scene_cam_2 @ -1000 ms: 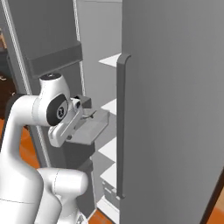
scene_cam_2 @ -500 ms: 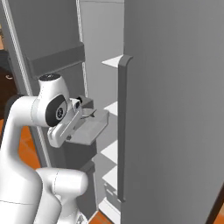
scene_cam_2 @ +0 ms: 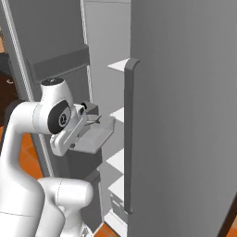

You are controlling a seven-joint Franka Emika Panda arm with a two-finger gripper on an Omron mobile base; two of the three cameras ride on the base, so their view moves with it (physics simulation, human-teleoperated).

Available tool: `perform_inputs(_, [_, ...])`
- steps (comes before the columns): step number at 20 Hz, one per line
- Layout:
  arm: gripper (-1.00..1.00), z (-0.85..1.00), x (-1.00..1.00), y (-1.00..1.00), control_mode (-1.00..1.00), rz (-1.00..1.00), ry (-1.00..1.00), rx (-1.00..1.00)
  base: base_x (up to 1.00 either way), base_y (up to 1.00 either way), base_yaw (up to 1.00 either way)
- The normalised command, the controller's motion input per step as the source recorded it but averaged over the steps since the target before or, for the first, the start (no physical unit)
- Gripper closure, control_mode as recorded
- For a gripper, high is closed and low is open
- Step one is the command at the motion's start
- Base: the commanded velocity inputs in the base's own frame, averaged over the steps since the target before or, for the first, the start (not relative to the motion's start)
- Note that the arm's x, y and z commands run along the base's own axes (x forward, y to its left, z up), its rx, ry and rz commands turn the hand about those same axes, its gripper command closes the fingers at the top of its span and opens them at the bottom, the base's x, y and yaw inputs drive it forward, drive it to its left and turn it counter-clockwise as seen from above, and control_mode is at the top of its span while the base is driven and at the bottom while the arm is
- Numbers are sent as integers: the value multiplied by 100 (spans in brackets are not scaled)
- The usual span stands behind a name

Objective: Take the meat container that has the fish and place it on the second highest rack of the freezer. Then take the vegetable container that has the squash and cucumber and place it on the highest rack of the freezer.

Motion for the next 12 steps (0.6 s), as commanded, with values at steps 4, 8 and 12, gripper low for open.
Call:
perform_inputs(4, [100, 0, 0, 0, 100, 0, 0, 0, 54, -39, -9])
perform_inputs(8, [100, 0, 0, 0, 100, 0, 0, 0, 12, 12, 0])
perform_inputs(12, [100, 0, 0, 0, 100, 0, 0, 0, 42, 34, 0])
